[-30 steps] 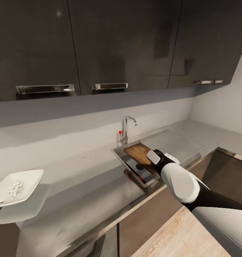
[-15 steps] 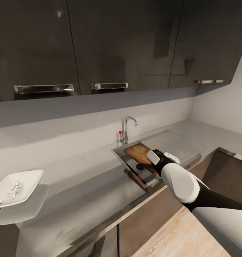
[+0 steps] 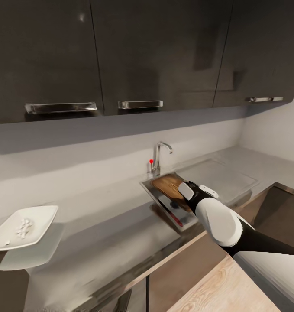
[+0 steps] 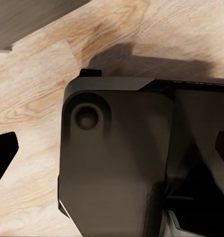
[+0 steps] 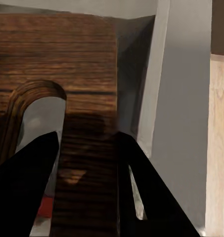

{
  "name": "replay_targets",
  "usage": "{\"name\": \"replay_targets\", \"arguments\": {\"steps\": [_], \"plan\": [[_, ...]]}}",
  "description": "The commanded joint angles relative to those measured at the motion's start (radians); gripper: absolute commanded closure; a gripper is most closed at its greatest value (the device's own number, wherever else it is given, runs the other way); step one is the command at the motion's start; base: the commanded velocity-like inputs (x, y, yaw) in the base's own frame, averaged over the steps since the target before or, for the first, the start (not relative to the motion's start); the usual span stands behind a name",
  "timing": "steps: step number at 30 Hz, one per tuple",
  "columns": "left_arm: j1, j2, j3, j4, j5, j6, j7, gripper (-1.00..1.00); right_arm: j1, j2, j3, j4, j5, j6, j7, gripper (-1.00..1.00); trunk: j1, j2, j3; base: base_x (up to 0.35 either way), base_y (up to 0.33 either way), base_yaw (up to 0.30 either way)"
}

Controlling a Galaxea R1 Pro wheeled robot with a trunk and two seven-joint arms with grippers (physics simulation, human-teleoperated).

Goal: In the kitchen, take the Vidalia onion out of the sink, dice it on the chopping board with the paring knife, put the diced onion into the bowl on the countertop, then place both the paring knife and the chopping board into the sink.

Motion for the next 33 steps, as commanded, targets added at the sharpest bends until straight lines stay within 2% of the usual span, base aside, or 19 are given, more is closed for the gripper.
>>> {"name": "replay_targets", "arguments": {"steps": [1, 8, 13, 24, 33], "plan": [[-0.002, 0.000, 0.000, 0.005, 0.008, -0.008, 0.001, -1.00, -0.001, 0.000, -0.002, -0.002, 0.006, 0.010, -0.003, 1.00, 0.000, -0.001, -0.001, 0.000, 0.000, 0.270], [-0.002, -0.001, 0.000, 0.005, 0.008, -0.008, 0.001, -1.00, -0.001, 0.000, -0.002, -0.002, 0.006, 0.010, -0.005, 1.00, 0.000, -0.001, -0.001, 0.000, 0.000, 0.223], [-0.002, 0.000, 0.000, 0.005, 0.008, -0.008, 0.001, -1.00, -0.001, 0.000, -0.005, -0.006, 0.008, 0.009, -0.007, 1.00, 0.000, -0.001, -0.001, 0.000, -0.032, 0.023], [-0.002, 0.000, 0.000, 0.005, 0.008, -0.006, 0.001, -1.00, -0.001, 0.000, -0.005, 0.000, 0.007, -0.034, -0.030, 1.00, 0.000, -0.001, -0.001, 0.000, -0.222, 0.001], [-0.002, 0.000, 0.000, 0.005, 0.008, -0.005, 0.001, -1.00, -0.001, 0.000, -0.004, 0.006, 0.006, -0.035, -0.030, 1.00, 0.000, -0.001, -0.006, 0.000, -0.023, 0.027]]}}
